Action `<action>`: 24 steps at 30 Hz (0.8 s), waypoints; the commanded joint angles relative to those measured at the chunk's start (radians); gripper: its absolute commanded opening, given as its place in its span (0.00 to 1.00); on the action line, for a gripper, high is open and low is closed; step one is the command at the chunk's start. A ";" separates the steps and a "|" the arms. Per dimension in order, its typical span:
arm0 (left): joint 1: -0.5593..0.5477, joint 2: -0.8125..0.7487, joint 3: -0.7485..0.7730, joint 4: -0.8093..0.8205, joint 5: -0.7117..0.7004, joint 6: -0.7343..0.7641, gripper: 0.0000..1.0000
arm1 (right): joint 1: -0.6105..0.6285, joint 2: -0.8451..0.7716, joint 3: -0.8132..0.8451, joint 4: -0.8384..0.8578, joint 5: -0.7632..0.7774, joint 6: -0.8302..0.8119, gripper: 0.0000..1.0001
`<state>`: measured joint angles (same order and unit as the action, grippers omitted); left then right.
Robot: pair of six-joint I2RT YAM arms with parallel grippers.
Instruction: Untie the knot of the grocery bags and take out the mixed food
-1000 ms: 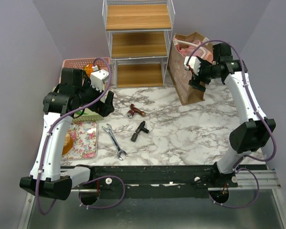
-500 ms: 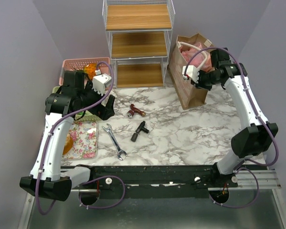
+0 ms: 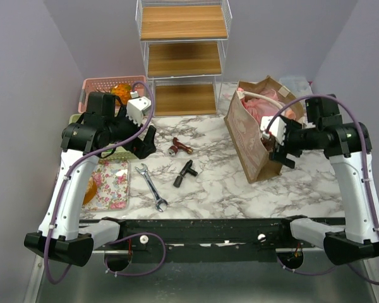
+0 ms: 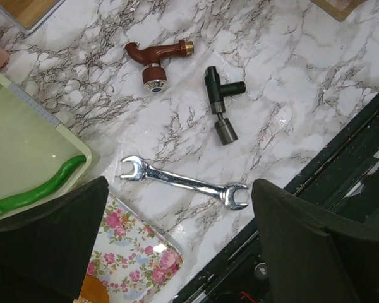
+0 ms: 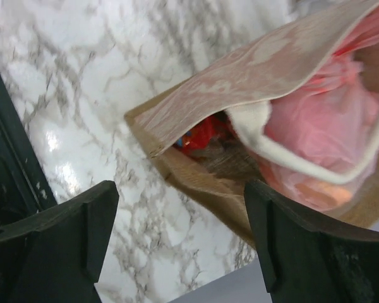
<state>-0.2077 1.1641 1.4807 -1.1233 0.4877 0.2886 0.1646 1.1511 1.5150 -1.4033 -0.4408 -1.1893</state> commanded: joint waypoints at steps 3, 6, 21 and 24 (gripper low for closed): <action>-0.012 0.008 0.013 0.019 0.044 0.012 0.98 | 0.003 0.127 0.360 -0.007 -0.197 0.343 0.89; -0.016 0.016 0.024 0.016 0.044 0.009 0.98 | 0.003 0.206 0.467 0.154 -0.151 0.658 0.89; -0.025 -0.010 0.043 0.032 -0.046 0.005 0.99 | -0.051 0.497 0.477 0.339 0.245 1.057 0.62; -0.026 -0.011 0.048 0.021 -0.049 0.007 0.99 | -0.051 0.538 0.465 0.371 0.318 0.999 0.63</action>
<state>-0.2295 1.1702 1.5352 -1.1038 0.4606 0.2848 0.1112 1.6905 1.9911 -1.1439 -0.2234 -0.1795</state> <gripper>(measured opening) 0.984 0.628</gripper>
